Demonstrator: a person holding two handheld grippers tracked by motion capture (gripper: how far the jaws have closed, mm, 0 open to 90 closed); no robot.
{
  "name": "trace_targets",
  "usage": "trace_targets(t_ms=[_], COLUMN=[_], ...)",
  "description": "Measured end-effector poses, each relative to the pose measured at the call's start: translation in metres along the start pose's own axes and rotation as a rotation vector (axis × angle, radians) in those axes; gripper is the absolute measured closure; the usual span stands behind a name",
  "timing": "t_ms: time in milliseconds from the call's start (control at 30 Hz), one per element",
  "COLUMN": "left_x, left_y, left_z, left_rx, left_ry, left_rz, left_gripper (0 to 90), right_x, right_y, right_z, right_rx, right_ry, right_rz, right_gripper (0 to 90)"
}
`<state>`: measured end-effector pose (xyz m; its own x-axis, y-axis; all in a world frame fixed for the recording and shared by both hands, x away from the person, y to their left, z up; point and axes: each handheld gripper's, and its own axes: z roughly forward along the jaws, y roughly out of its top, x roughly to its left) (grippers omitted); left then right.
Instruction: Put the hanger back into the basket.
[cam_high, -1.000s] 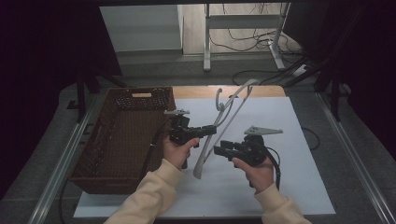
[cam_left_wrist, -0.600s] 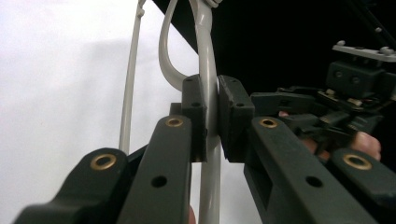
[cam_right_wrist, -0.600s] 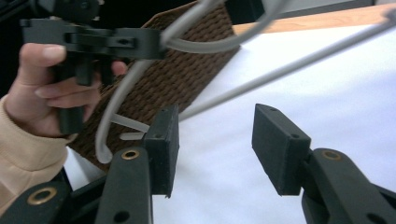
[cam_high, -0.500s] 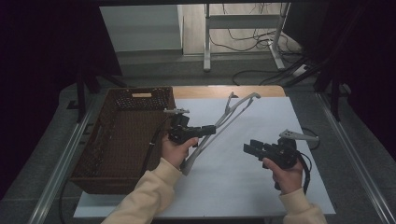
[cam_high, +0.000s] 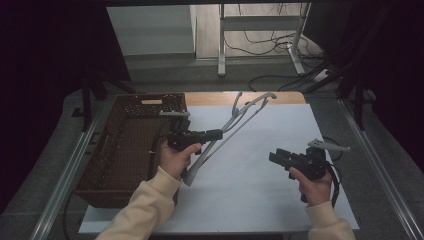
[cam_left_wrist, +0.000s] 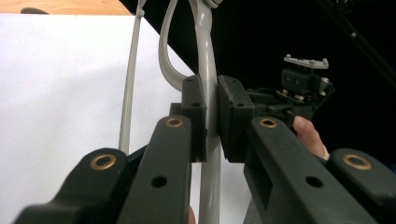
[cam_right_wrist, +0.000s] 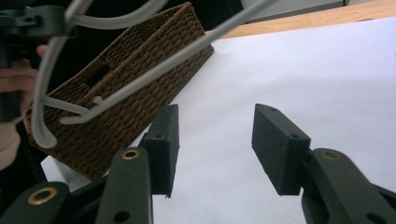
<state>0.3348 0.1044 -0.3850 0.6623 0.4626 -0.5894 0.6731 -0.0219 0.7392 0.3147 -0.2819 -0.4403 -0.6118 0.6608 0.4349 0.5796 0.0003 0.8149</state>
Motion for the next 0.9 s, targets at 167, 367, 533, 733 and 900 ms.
trace_targets(t_ms=[167, 367, 533, 733, 900], left_x=[0.000, 0.004, 0.008, 0.010, 0.015], left_y=[0.005, 0.010, 0.012, 0.012, 0.013], left_z=[-0.019, -0.047, -0.067, -0.085, -0.103], left_rx=[-0.007, -0.026, -0.045, -0.055, -0.077], left_ry=[0.007, 0.027, 0.030, 0.041, 0.053], left_rz=[0.007, 0.017, 0.026, 0.038, 0.040], left_gripper=[82.1, 82.1, 82.1, 82.1, 82.1], right_x=[-0.004, -0.007, -0.010, -0.013, -0.016], right_y=[-0.001, -0.001, -0.002, -0.002, -0.003], right_z=[0.000, 0.001, 0.001, 0.001, 0.003], right_rx=[0.006, 0.011, 0.017, 0.044, 0.070], right_ry=[-0.010, -0.025, -0.030, -0.056, -0.084], right_rz=[0.006, 0.004, -0.003, -0.026, -0.052], right_gripper=[51.6, 50.7, 48.7, 40.8, 34.0])
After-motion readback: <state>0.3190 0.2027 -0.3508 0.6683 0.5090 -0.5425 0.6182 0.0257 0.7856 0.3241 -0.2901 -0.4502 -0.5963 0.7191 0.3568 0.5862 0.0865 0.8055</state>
